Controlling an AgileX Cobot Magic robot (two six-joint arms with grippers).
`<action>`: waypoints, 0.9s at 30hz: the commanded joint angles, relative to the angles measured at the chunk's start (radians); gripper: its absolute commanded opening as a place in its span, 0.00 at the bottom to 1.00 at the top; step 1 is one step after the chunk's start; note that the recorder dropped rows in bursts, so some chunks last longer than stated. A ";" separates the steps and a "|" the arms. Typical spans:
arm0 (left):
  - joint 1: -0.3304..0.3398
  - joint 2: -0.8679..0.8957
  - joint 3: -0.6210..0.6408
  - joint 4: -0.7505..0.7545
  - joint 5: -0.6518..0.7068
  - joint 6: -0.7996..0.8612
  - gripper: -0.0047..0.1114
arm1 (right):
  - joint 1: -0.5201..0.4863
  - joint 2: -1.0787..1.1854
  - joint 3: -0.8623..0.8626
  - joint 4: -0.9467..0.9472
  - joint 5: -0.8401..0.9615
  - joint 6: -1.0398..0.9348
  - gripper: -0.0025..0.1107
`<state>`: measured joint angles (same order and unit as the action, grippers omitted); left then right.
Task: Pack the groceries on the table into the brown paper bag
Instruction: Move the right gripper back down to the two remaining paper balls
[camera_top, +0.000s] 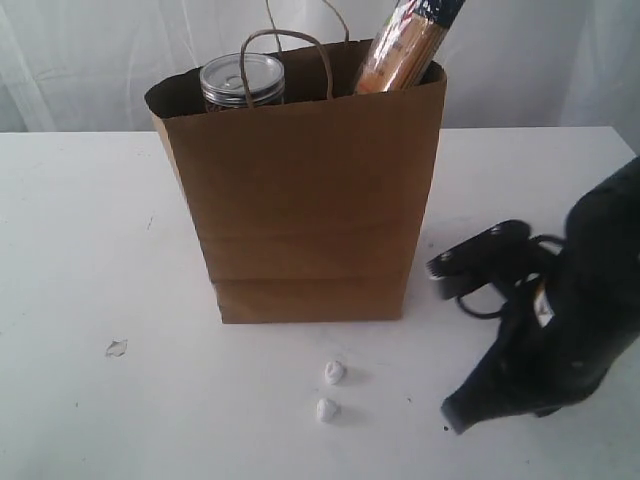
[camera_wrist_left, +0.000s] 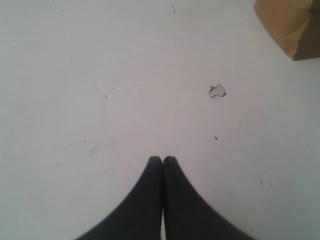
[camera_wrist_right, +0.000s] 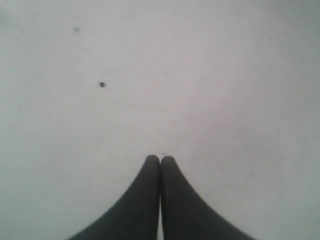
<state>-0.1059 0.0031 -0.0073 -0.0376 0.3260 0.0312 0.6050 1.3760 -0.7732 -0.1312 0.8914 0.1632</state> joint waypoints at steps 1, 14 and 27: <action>0.002 -0.003 0.007 -0.007 0.007 0.000 0.04 | 0.191 0.032 -0.004 0.002 -0.090 0.104 0.02; 0.002 -0.003 0.007 -0.007 0.007 0.000 0.04 | 0.295 0.107 -0.078 0.156 -0.355 -0.016 0.20; 0.002 -0.003 0.007 -0.007 0.007 0.000 0.04 | 0.293 0.386 -0.193 0.157 -0.418 0.010 0.41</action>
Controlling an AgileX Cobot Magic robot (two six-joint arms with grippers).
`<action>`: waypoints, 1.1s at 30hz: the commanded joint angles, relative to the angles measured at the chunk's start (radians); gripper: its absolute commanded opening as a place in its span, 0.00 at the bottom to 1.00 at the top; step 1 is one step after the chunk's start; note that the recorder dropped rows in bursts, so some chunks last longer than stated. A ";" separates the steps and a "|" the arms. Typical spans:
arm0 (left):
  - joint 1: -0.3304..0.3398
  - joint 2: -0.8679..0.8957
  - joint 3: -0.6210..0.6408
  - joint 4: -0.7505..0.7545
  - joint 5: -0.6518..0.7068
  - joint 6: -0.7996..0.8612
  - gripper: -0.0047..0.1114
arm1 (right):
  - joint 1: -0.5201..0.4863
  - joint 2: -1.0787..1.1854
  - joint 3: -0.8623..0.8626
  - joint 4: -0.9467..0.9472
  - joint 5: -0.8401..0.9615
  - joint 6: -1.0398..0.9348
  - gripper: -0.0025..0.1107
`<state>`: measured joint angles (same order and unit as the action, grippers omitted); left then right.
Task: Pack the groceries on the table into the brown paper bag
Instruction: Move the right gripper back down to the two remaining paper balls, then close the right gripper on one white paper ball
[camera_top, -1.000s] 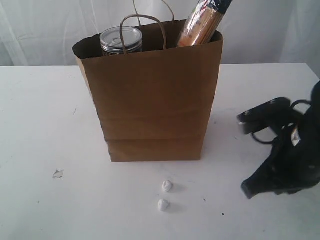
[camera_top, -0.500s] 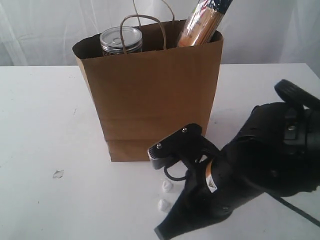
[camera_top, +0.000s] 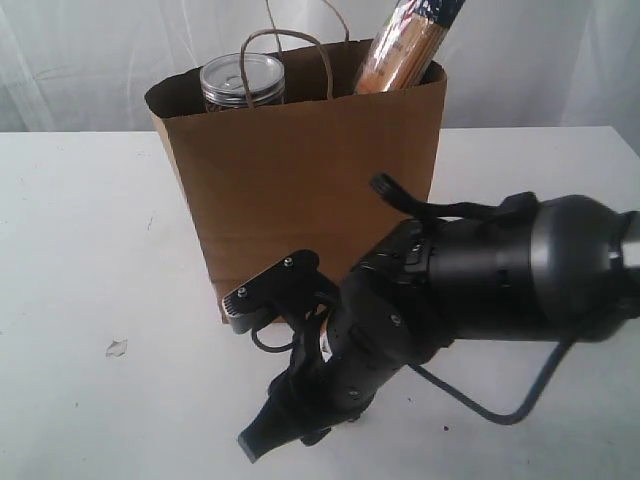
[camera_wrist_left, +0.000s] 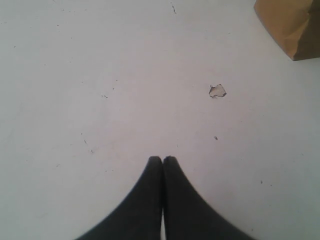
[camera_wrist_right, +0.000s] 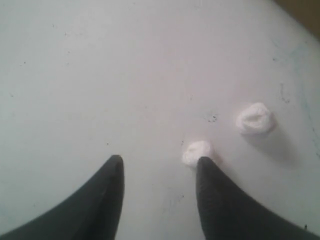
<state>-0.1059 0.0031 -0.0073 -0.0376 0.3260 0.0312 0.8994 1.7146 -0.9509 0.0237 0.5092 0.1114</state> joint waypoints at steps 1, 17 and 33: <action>0.002 -0.003 0.007 -0.007 0.007 0.000 0.04 | -0.001 0.054 -0.015 0.002 -0.038 0.076 0.41; 0.002 -0.003 0.007 -0.007 0.007 0.000 0.04 | -0.003 0.128 -0.015 -0.245 -0.023 0.302 0.29; 0.002 -0.003 0.007 -0.007 0.007 0.000 0.04 | -0.003 0.042 -0.015 -0.370 0.012 0.444 0.02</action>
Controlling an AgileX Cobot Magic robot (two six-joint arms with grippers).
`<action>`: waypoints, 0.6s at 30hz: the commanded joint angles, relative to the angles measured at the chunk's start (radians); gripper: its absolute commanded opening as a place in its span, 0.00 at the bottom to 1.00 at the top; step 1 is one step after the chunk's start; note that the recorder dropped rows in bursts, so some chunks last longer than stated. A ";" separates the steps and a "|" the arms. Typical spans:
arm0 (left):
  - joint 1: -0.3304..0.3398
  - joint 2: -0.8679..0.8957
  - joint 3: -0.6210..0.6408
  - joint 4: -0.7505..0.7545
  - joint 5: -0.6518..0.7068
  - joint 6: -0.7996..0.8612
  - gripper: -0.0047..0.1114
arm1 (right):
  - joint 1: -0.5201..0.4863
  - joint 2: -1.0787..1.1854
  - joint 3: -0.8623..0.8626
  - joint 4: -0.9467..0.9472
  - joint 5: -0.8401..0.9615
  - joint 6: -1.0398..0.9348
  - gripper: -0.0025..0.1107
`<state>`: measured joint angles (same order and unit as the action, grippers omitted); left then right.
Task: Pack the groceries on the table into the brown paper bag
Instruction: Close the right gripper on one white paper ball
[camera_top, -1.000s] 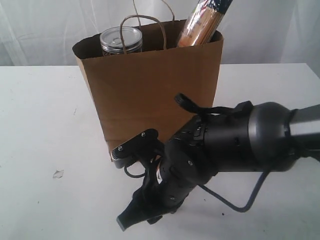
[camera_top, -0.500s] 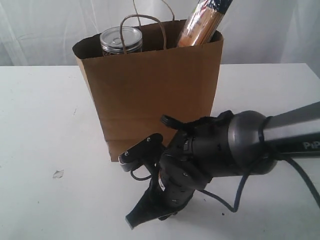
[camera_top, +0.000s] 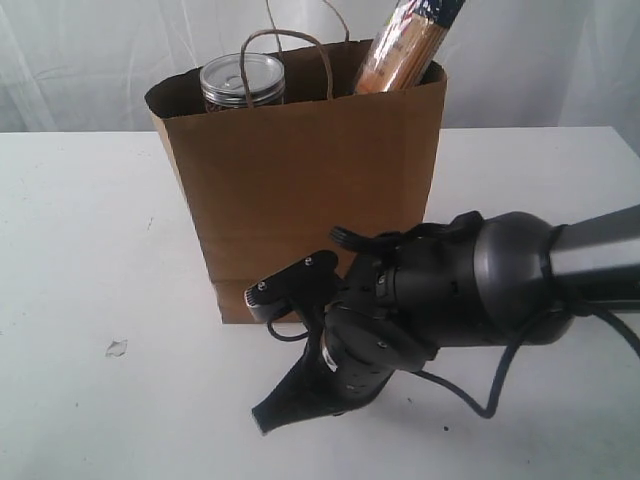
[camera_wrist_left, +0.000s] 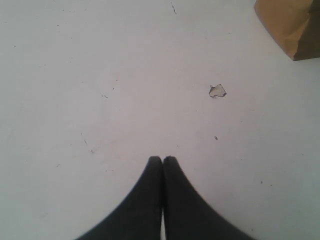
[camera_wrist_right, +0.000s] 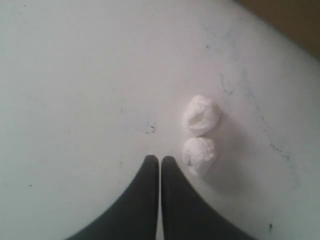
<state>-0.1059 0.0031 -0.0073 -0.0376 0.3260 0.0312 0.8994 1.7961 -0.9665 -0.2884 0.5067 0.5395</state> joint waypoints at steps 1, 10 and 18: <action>0.002 -0.003 0.007 -0.007 0.007 0.000 0.04 | -0.003 -0.048 0.001 -0.070 0.025 0.016 0.02; 0.002 -0.003 0.007 -0.007 0.007 0.000 0.04 | -0.010 -0.044 0.001 -0.131 0.026 0.081 0.17; 0.002 -0.003 0.007 -0.007 0.007 0.000 0.04 | -0.070 -0.031 0.001 -0.107 0.006 0.179 0.31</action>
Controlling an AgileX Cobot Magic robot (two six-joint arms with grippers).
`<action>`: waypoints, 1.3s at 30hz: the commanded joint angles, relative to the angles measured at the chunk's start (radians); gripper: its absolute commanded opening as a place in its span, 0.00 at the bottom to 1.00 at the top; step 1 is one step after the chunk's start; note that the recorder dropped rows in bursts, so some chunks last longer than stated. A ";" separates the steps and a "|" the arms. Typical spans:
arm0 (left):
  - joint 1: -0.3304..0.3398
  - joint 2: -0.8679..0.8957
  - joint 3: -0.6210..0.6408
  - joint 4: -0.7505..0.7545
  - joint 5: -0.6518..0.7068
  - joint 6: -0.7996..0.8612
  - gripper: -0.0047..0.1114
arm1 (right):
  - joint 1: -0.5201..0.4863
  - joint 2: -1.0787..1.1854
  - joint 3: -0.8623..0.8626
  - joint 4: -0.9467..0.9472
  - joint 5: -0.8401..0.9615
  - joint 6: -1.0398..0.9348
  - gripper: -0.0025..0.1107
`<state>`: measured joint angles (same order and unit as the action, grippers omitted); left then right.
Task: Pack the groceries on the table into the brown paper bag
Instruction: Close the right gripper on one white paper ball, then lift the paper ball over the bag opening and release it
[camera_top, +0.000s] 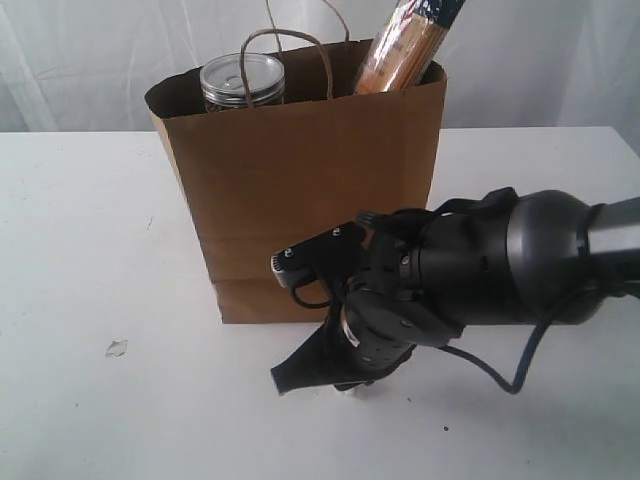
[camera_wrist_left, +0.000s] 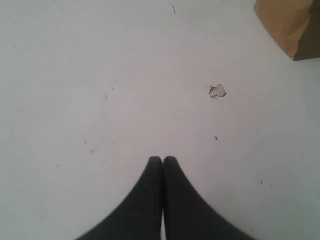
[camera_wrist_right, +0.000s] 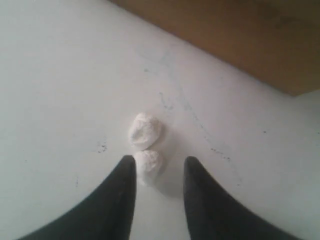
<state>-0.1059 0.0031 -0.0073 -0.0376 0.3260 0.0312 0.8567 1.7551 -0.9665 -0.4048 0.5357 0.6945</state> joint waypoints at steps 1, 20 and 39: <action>0.002 -0.003 0.007 -0.007 0.007 0.000 0.04 | -0.029 0.015 0.001 0.020 -0.030 0.024 0.31; 0.002 -0.003 0.007 -0.007 0.007 0.000 0.04 | -0.029 0.080 0.001 0.086 -0.047 0.017 0.25; 0.002 -0.003 0.007 -0.007 0.007 0.000 0.04 | -0.026 -0.265 0.001 0.814 0.296 -0.407 0.09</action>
<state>-0.1059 0.0031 -0.0073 -0.0376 0.3260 0.0312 0.8355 1.5661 -0.9665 0.1757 0.7474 0.4557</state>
